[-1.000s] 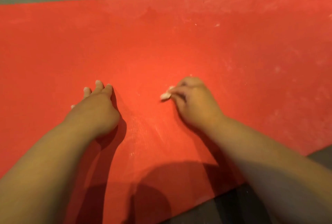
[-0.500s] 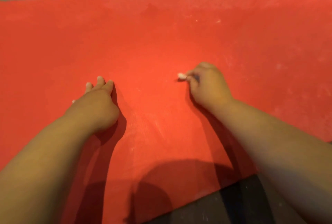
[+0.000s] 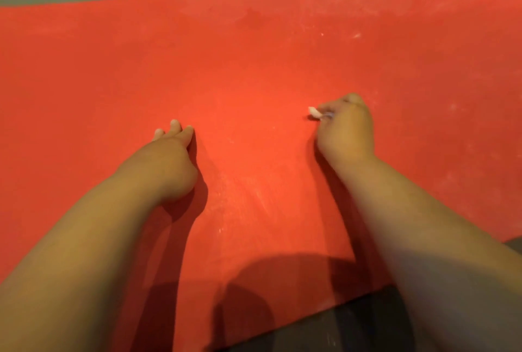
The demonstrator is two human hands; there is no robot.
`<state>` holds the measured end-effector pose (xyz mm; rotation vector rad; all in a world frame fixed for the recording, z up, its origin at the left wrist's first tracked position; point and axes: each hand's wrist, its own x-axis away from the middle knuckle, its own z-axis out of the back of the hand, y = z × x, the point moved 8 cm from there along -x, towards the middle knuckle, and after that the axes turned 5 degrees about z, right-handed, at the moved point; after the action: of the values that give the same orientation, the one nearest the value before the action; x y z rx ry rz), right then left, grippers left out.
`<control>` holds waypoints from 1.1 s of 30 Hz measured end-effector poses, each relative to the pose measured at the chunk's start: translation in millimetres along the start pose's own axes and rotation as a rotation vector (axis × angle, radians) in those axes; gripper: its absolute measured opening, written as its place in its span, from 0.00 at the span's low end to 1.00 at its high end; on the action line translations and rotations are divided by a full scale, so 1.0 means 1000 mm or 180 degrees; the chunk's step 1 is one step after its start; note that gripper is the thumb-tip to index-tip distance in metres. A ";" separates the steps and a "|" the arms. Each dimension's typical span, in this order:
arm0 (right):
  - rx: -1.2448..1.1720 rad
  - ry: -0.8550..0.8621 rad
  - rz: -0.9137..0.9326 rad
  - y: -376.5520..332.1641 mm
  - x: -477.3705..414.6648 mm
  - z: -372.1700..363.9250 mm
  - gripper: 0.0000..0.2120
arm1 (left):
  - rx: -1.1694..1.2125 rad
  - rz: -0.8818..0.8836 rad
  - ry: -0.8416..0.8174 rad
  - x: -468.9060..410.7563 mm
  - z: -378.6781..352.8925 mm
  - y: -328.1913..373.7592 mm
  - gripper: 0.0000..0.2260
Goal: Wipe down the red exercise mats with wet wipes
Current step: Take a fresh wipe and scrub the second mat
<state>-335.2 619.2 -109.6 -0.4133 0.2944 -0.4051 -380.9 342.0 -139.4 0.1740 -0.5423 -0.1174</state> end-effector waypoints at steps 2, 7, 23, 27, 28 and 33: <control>-0.0120 -0.0260 0.0280 -0.046 0.001 -0.025 0.13 | -0.0034 -0.0026 0.0008 0.000 0.002 0.000 0.34; -0.0599 -0.1148 0.1691 -0.129 0.089 -0.050 0.09 | -0.0074 -0.0013 -0.0003 0.002 0.007 -0.005 0.34; -0.1088 -0.1592 0.2372 -0.130 0.144 -0.032 0.17 | -0.0149 -0.0079 0.0052 0.004 0.020 -0.011 0.32; -0.0261 -0.1183 0.1434 -0.067 0.077 -0.013 0.13 | -0.0200 -0.0035 0.0030 0.006 0.015 -0.008 0.32; -0.0014 -0.0896 0.0976 -0.057 0.061 -0.012 0.12 | -0.0188 -0.0020 0.0008 0.007 0.014 -0.006 0.32; -0.0677 -0.1151 0.1324 -0.121 0.136 -0.041 0.14 | -0.0131 0.0036 0.0079 0.009 0.014 -0.002 0.33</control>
<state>-268.5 444.9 -118.9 -0.6085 0.0649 0.1122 -380.6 336.6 -123.5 0.1322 -0.5156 -0.1150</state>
